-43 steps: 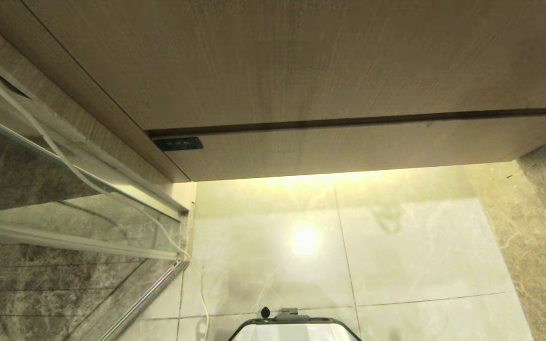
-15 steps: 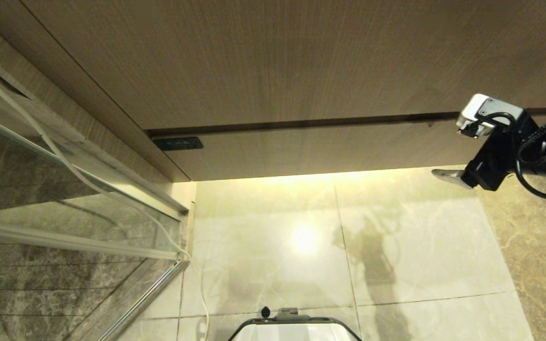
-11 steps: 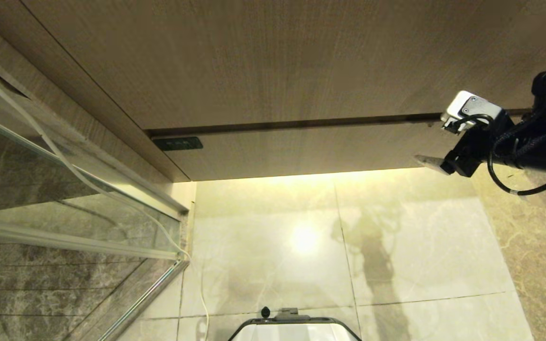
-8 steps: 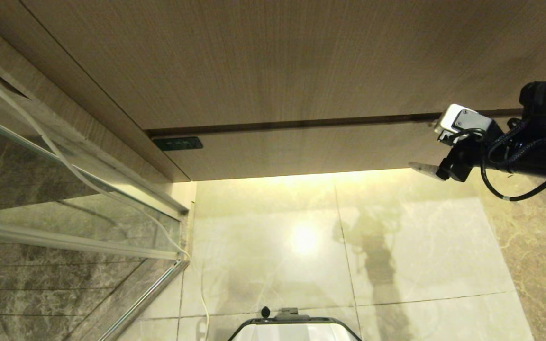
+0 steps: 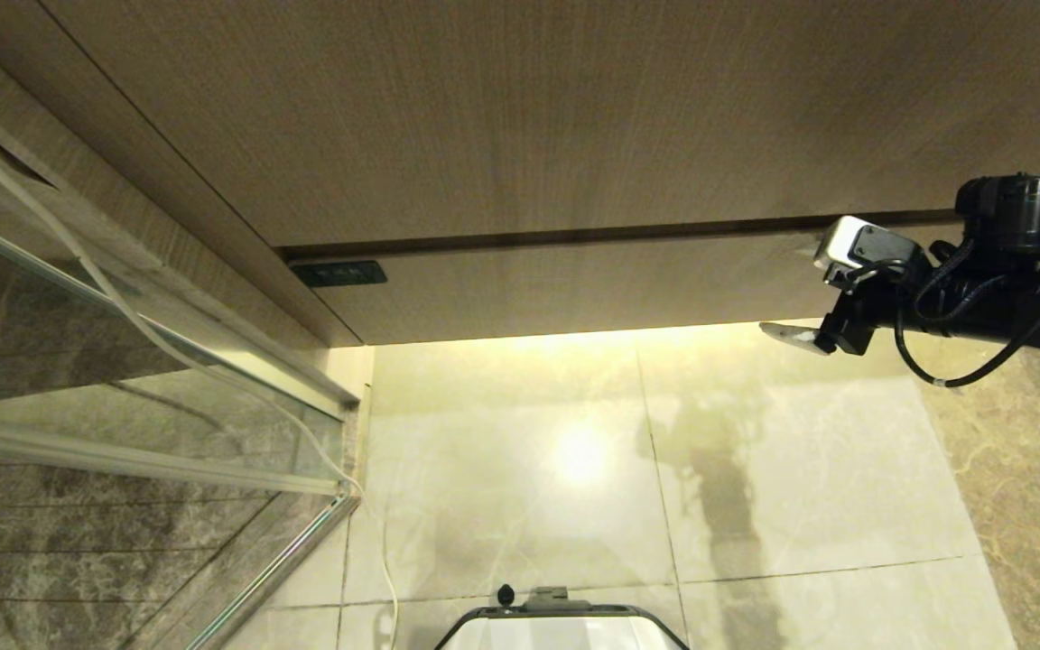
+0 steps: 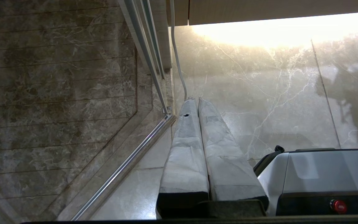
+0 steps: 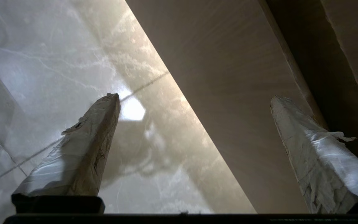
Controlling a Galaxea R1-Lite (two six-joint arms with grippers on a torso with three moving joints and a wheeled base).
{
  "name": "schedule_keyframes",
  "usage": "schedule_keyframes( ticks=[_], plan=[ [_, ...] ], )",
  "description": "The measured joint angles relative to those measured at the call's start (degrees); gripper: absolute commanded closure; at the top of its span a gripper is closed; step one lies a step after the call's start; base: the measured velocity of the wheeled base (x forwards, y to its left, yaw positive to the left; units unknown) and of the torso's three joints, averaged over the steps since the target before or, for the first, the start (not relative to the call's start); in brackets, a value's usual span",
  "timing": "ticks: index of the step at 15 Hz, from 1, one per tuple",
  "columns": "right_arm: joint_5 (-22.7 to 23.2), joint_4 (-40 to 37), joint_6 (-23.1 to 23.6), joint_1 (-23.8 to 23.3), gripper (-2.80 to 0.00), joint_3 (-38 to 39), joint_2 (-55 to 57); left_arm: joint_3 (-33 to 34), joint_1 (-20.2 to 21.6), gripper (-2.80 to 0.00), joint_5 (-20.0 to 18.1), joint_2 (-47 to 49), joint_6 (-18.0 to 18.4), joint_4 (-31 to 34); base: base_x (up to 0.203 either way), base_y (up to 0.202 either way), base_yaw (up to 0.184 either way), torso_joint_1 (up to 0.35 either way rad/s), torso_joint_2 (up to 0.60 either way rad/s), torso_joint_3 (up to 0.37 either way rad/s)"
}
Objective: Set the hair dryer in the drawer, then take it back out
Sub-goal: Pull open the drawer
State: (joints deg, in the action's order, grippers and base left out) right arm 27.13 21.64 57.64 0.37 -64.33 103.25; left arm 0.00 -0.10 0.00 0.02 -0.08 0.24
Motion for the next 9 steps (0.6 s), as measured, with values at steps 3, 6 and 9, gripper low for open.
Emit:
schedule_keyframes(
  ticks=[3, 6, 9],
  plan=[
    [3.2, 1.5, -0.2, -0.2, -2.80, -1.3, 1.8, 0.0, 0.0, 0.00, 0.0, 0.0, 0.0, 0.0, 0.000, 0.000, 0.000, 0.000, 0.00, 0.000],
    [3.2, 1.1, 0.7, -0.9, -2.80, -1.4, 2.3, 0.0, 0.0, 0.00, 0.0, 0.0, 0.0, 0.0, 0.000, 0.000, 0.000, 0.000, 0.00, 0.000],
    [3.3, 0.7, 4.3, -1.8, -2.80, -1.6, 1.7, 0.0, 0.0, 0.00, 0.0, 0.0, 0.0, 0.0, 0.000, 0.000, 0.000, 0.000, 0.00, 0.000]
  ],
)
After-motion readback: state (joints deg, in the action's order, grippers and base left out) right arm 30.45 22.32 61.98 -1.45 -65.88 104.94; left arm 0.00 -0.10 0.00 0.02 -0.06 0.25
